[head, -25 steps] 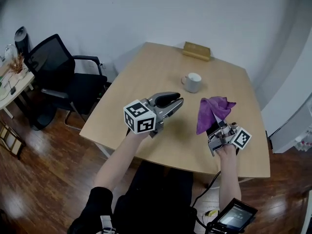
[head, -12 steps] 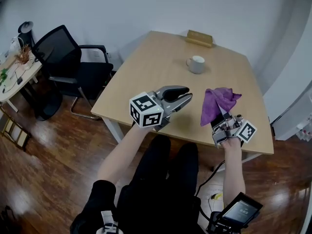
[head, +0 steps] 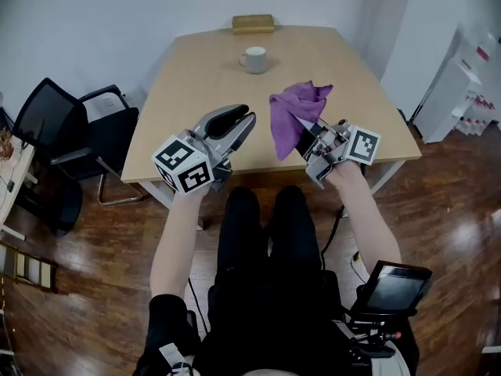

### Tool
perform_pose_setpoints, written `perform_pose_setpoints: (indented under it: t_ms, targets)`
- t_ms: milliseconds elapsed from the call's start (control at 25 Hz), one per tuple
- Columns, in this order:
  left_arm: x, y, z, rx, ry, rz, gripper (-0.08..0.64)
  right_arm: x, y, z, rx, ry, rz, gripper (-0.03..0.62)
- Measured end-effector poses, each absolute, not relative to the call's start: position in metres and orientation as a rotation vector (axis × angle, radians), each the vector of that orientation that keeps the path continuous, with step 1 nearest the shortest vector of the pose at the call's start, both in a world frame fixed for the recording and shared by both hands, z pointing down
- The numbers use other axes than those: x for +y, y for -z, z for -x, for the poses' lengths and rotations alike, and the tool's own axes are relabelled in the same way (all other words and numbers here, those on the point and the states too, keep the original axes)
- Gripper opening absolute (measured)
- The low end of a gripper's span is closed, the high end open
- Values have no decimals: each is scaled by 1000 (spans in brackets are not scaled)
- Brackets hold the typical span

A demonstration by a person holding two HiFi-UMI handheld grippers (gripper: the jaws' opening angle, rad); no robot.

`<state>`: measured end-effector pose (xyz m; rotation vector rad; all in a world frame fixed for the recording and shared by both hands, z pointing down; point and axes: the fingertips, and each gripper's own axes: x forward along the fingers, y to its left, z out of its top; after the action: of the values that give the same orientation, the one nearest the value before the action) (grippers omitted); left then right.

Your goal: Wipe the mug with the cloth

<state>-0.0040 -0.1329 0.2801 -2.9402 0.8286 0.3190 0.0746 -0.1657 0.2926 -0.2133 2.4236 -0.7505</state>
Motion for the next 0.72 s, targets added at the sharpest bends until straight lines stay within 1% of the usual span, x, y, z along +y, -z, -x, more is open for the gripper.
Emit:
perform_pose_setpoints:
  t_ms: [440, 600, 720]
  targets:
    - [-125, -274, 2, 820, -323, 2985, 103, -153, -289, -74, 2388, 849, 234, 63]
    - [-95, -295, -13, 818, -309, 2964, 103, -124, -308, -89, 2395, 817, 214, 63]
    - [-72, -305, -10, 808, -312, 2950, 103, -100, -314, -87, 2399, 800, 204, 63]
